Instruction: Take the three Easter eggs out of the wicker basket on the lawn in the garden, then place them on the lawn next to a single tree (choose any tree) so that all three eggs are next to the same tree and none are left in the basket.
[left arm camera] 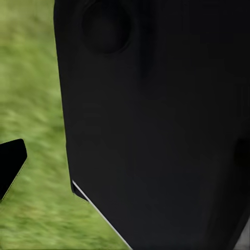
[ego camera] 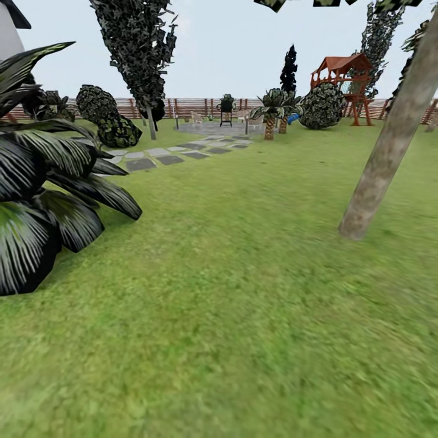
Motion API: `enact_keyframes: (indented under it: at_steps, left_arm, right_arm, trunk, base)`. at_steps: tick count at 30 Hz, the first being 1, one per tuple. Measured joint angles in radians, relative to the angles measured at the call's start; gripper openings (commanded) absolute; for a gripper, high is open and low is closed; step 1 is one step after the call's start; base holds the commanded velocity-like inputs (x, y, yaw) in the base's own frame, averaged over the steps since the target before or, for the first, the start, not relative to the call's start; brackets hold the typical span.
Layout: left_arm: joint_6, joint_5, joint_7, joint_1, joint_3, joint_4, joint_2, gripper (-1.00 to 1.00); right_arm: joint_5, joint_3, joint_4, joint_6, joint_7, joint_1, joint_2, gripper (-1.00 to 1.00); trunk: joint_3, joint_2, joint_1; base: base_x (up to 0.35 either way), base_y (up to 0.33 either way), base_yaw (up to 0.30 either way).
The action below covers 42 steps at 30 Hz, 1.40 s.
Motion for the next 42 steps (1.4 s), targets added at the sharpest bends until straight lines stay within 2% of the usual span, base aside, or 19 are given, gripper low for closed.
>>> enact_keyframes:
  at_steps: [42]
  left_arm:
    - [0.001,-0.001,0.001,0.000,-0.001,0.002,-0.001,1.00]
  right_arm:
    - [-0.005,-0.002,0.007,0.001,-0.003,0.000,-0.005,1.00]
  trunk:
    - [0.000,0.000,0.000]
  base:
    - [0.336,0.000,0.000]
